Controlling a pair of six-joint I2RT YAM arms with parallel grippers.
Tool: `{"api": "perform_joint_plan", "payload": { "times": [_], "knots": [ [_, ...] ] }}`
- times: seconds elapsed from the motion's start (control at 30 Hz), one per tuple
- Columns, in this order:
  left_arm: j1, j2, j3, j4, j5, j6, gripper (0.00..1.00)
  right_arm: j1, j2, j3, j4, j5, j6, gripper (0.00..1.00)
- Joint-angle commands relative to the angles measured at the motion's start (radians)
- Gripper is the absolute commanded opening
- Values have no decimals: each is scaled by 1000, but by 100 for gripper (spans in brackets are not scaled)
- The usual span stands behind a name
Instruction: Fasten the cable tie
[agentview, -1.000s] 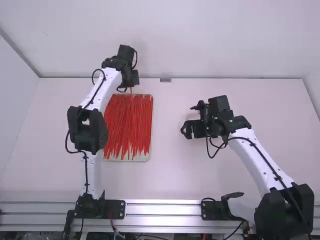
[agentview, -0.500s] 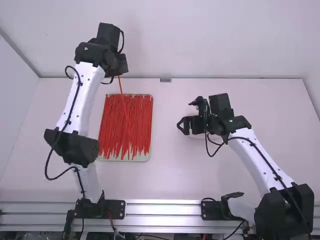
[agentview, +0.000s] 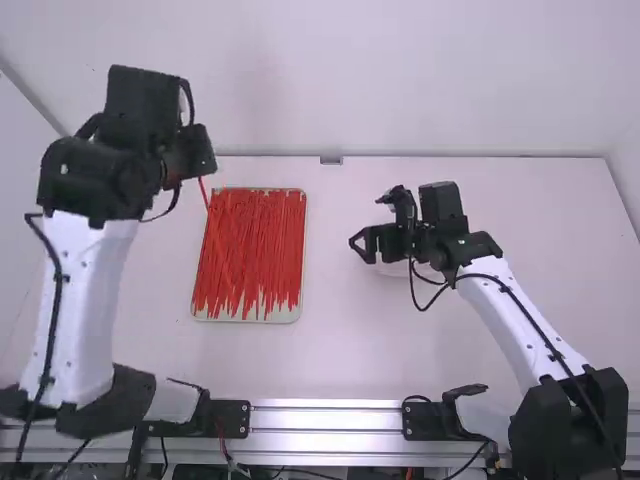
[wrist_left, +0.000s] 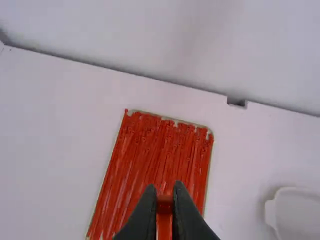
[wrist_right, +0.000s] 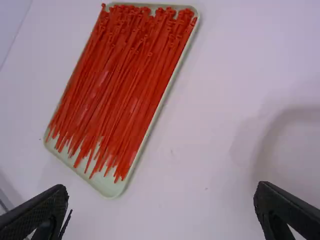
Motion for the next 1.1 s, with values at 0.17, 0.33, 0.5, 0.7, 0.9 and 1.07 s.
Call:
{"api": "perform_joint_plan", "payload": {
  "times": [0.17,0.33,0.5,0.7,0.9,1.07],
  "knots": [
    [-41,-317,-482,223,-27,-52,2,0,3,28,47,-180,4,99],
    [-27,-513,-821,471,90,-41,2,0,3,28,102,-340,3,99],
    [-33,-624,-1066,708,179,-30,2,0,3,28,188,-488,37,99],
    [-35,-624,-1190,924,353,-53,2,39,3,28,319,-547,110,99],
    [-40,-503,-1178,1090,518,-123,2,118,3,28,414,-526,128,99],
    [-41,-407,-1125,1182,656,-154,2,152,3,28,433,-507,142,93]
  ]
}}
